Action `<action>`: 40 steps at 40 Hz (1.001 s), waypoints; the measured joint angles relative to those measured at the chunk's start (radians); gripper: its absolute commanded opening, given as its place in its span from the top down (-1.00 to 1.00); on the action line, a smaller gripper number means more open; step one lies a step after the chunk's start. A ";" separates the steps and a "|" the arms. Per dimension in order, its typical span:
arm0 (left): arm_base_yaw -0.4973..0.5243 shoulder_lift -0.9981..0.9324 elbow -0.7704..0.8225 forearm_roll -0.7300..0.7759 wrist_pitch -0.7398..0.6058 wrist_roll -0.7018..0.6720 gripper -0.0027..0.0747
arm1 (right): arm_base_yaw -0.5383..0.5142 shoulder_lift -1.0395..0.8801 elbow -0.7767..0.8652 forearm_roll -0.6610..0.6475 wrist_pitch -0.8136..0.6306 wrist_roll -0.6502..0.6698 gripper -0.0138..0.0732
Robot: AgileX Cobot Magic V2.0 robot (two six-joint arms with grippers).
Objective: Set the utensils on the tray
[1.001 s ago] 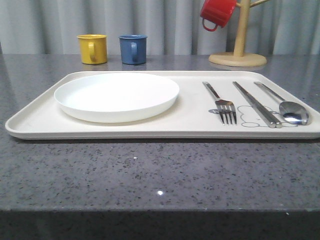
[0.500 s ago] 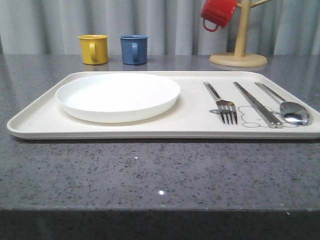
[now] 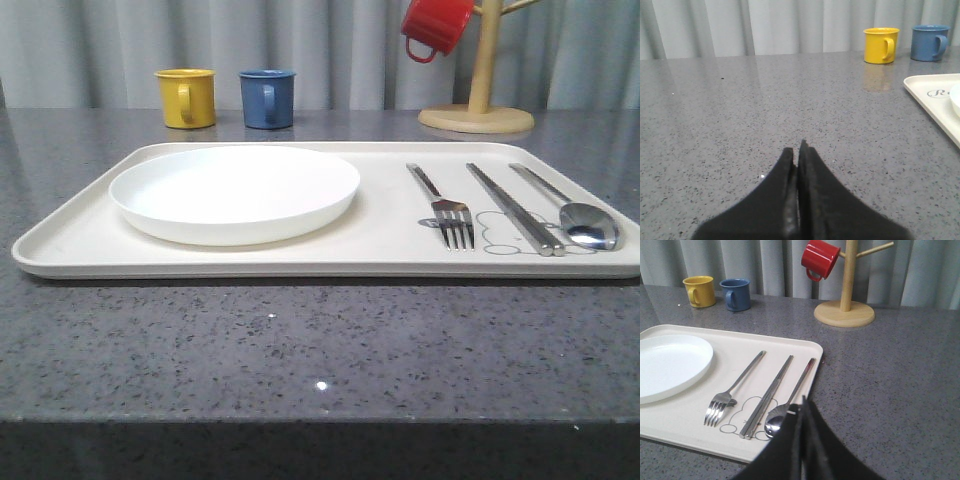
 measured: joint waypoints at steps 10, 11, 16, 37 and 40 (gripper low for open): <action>0.000 0.000 0.000 0.000 -0.002 0.000 0.98 | 0.000 0.000 0.000 0.000 -0.001 0.000 0.97; 0.000 0.000 0.000 0.000 -0.002 0.000 0.98 | 0.000 0.000 0.000 0.000 -0.001 0.000 0.97; 0.000 0.000 0.000 0.000 -0.002 0.000 0.98 | 0.000 0.000 0.000 0.000 -0.001 0.000 0.97; 0.000 0.000 0.000 0.000 -0.002 0.000 0.98 | 0.000 0.000 0.003 0.000 -0.005 0.000 0.97; 0.000 0.000 0.000 0.000 -0.002 0.000 0.98 | -0.005 -0.010 0.025 0.000 -0.029 0.000 0.97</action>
